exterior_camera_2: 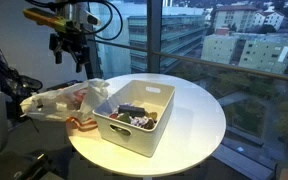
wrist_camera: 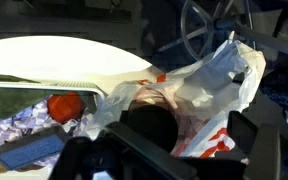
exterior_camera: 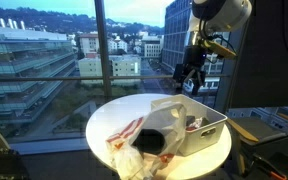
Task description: Remove the black bowl from the plastic bag, put it in the white basket, remove the duster and toy moose from the white basket and put them in the plastic bag
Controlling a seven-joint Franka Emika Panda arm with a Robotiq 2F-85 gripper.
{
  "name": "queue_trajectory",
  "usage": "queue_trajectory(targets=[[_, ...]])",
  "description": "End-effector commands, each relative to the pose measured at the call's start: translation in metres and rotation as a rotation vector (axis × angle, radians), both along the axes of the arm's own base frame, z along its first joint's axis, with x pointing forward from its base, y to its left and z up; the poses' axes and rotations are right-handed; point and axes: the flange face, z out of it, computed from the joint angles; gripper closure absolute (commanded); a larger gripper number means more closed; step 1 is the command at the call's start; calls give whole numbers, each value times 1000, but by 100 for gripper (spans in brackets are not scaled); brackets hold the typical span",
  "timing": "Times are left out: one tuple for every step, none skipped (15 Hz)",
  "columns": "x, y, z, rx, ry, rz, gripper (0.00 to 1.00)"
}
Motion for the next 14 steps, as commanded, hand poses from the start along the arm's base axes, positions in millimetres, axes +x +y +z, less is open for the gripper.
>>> queue_trajectory(targets=[[1,0,2,1,-3,0,0],[2,0,4,2,-7,0,0],[2,0,5,2,-10,0,0],[3,1,6,2,-11,0,0],[3,1,6,3,-12,0,0],[3,1,6,3,-11,0,0],[3,1,6,2,-11,0,0],[3,1,6,3,-12,0,0],[3,1,6,3,-12,0,0],[3,1,6,2,-11,0,0],[3,1,6,2,-11,0,0],[7,6,-17,0,28,13,0],[9,9,-33,0,49,5,0],[10,15,-54,11,79,8,0]])
